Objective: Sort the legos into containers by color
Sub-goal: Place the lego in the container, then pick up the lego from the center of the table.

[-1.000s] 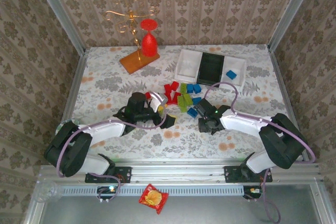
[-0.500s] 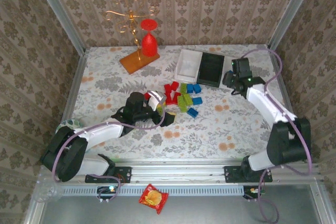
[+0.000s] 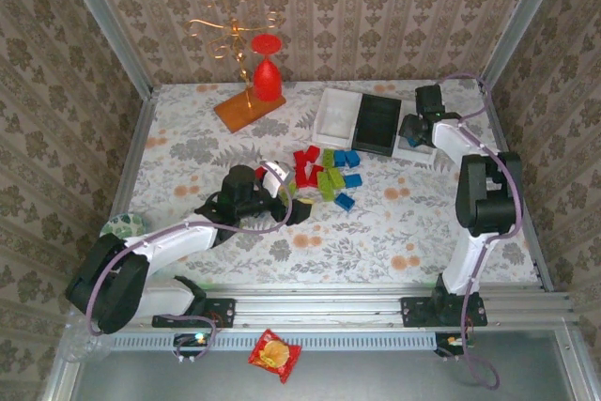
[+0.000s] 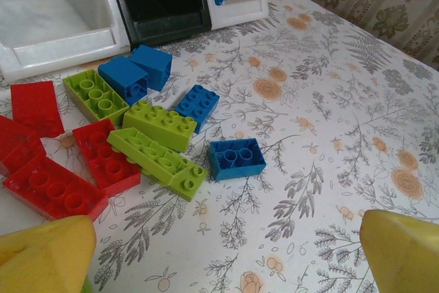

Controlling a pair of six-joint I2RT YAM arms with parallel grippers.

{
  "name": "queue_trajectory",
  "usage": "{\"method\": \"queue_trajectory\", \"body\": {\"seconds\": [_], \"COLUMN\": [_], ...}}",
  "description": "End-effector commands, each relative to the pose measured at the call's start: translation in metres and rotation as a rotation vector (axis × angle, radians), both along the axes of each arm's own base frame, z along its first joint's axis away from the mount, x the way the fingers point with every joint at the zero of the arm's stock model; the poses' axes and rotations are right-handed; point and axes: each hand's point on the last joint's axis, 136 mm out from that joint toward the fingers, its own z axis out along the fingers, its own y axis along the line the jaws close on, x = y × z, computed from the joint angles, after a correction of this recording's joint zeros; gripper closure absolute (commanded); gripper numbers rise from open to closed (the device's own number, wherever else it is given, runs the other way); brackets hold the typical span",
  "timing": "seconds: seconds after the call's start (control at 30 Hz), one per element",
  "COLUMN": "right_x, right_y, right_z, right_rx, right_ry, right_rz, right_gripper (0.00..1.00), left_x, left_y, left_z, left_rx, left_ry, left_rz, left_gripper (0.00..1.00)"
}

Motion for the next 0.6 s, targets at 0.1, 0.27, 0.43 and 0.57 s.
{"method": "queue_trajectory", "body": {"seconds": [0.1,0.27,0.43,0.57], "right_x": [-0.046,-0.102,-0.141,-0.158], "right_y": [0.046,0.13,0.195,0.216], "right_z": [0.062,0.035,0.005,-0.027], "right_rx": [-0.035,-0.022,-0.028,-0.089], "right_ry": [-0.134,-0.113,-0.06,0.019], "right_rz": [0.134,0.356,0.593,0.678], "right_gripper": [0.29,0.25,0.2,0.17], "left_x": [0.004,0.019,0.033,0.038], "left_y": [0.009,0.029,0.049,0.058], "left_z": [-0.006,-0.007,-0.01,-0.011], "left_rx": [0.036,0.057,0.016,-0.002], "left_ry": [0.0,-0.015,0.021,0.039], "left_rz": [0.062,0.185,0.292,0.331], "left_gripper": [0.0,0.0,0.0,0.0]}}
